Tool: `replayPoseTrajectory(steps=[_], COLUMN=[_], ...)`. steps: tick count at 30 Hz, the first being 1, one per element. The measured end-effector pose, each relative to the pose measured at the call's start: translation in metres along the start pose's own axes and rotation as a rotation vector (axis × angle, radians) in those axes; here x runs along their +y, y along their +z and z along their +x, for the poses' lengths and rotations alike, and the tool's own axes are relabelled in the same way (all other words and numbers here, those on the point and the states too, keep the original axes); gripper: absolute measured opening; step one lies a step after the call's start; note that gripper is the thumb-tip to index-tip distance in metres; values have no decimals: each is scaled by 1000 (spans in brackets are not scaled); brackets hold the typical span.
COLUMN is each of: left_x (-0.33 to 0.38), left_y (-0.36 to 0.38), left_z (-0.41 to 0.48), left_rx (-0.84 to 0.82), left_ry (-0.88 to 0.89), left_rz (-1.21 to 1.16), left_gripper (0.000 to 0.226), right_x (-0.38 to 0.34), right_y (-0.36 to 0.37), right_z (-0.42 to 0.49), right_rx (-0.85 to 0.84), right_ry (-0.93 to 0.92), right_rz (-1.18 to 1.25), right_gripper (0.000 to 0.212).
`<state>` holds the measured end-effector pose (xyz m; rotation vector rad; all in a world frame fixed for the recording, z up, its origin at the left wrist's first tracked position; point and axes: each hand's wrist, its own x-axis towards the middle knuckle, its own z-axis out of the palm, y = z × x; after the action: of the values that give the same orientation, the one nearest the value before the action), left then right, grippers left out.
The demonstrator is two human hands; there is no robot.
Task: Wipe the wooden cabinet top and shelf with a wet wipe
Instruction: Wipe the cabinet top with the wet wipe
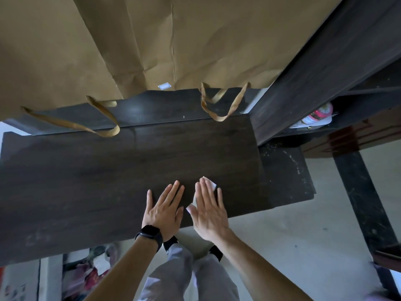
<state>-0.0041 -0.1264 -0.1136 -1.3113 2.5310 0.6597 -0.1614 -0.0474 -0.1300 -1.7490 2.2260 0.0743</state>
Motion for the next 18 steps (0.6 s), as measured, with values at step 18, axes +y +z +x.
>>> replayPoseTrajectory(steps=[18], left_x=[23], left_y=[-31], left_z=[18], left_rx=[-138], left_ry=[-128], left_rz=[113], left_gripper=[78], right_x=[48], right_y=[-11], right_z=[-12], right_rx=[-42], right_ry=[159], right_rz=[50], right_gripper=[71])
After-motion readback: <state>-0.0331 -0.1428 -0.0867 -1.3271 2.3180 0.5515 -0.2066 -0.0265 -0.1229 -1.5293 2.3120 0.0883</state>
